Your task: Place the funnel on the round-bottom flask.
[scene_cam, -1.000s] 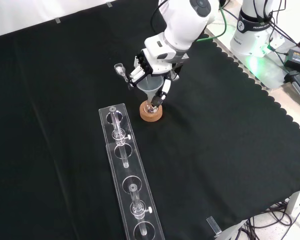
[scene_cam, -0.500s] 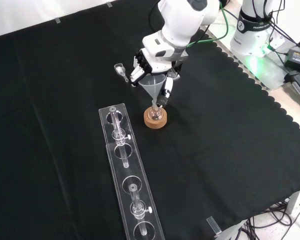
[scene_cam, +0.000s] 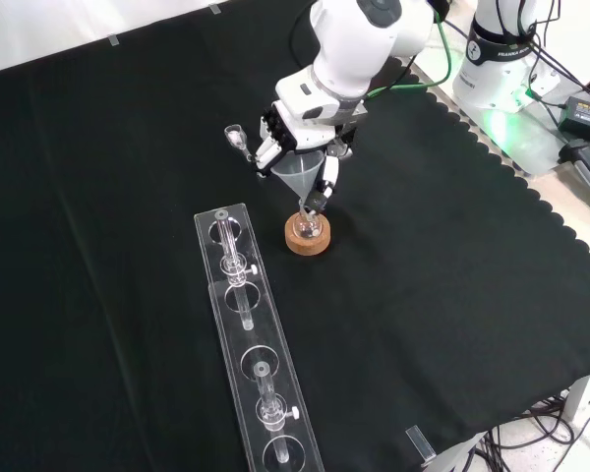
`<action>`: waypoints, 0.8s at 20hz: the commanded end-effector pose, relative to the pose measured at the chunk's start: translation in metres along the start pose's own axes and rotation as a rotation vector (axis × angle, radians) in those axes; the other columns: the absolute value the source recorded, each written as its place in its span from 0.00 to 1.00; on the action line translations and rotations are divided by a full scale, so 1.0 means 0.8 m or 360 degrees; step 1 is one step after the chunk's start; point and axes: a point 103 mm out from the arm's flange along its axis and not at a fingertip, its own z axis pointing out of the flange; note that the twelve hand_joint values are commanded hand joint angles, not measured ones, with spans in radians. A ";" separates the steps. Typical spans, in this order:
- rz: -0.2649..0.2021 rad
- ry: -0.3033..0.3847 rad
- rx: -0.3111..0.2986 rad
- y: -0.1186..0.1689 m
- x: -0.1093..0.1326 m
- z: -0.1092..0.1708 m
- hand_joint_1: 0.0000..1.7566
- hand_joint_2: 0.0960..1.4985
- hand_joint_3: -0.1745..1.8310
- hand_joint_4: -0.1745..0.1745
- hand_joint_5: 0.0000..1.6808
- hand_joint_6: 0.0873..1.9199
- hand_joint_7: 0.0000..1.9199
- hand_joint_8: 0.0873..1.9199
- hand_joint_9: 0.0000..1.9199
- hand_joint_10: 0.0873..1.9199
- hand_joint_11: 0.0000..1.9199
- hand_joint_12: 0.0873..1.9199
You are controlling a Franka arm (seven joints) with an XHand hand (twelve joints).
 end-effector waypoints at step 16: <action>0.0015 -0.0029 0.0292 0.008 0.024 -0.026 0.18 0.37 0.25 0.01 0.34 0.38 0.48 0.37 0.66 0.04 0.59 0.51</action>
